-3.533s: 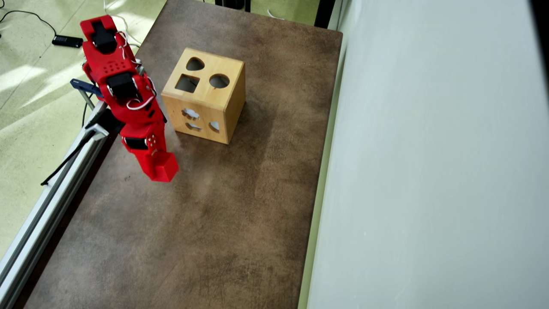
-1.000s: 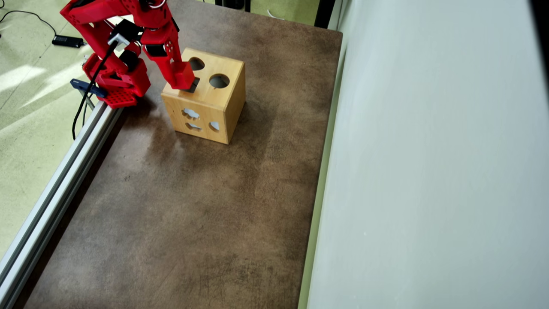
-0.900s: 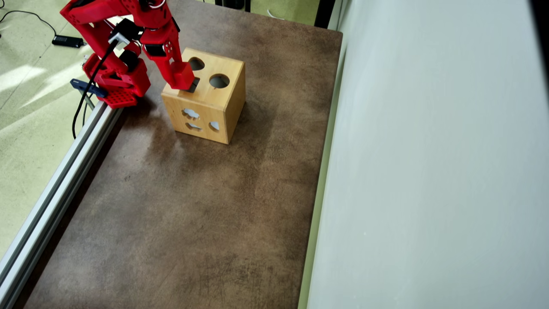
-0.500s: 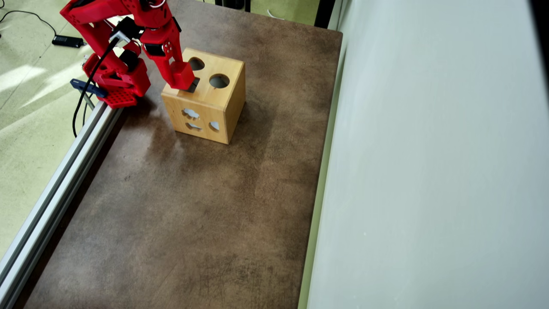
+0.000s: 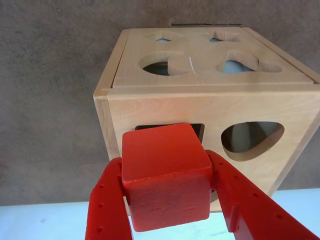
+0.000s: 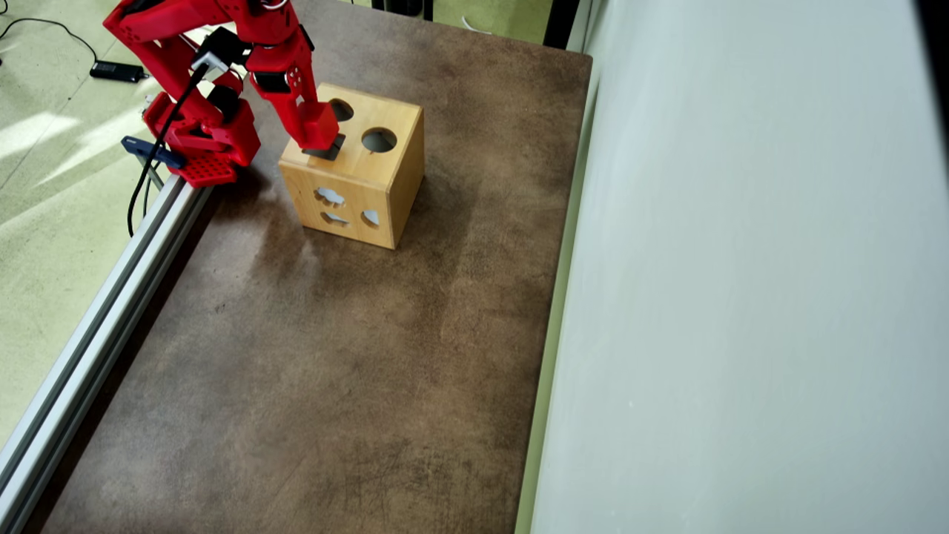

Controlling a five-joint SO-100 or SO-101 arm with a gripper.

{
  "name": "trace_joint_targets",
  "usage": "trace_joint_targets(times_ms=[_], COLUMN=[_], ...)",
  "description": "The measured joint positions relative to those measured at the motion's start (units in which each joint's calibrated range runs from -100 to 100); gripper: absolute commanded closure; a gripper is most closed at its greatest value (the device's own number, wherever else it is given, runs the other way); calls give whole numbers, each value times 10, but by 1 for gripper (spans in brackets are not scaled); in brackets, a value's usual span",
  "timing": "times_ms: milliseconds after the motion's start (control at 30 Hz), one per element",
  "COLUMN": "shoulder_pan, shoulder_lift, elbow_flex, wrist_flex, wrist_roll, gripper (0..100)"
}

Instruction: Pick and place the red cube on the square hole

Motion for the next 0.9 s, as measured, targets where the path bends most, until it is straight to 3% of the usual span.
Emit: trace_joint_targets(times_ms=[900], shoulder_pan=[-1], shoulder_lift=[0], elbow_flex=[5], wrist_flex=[-27], wrist_roll=[0], gripper=[98])
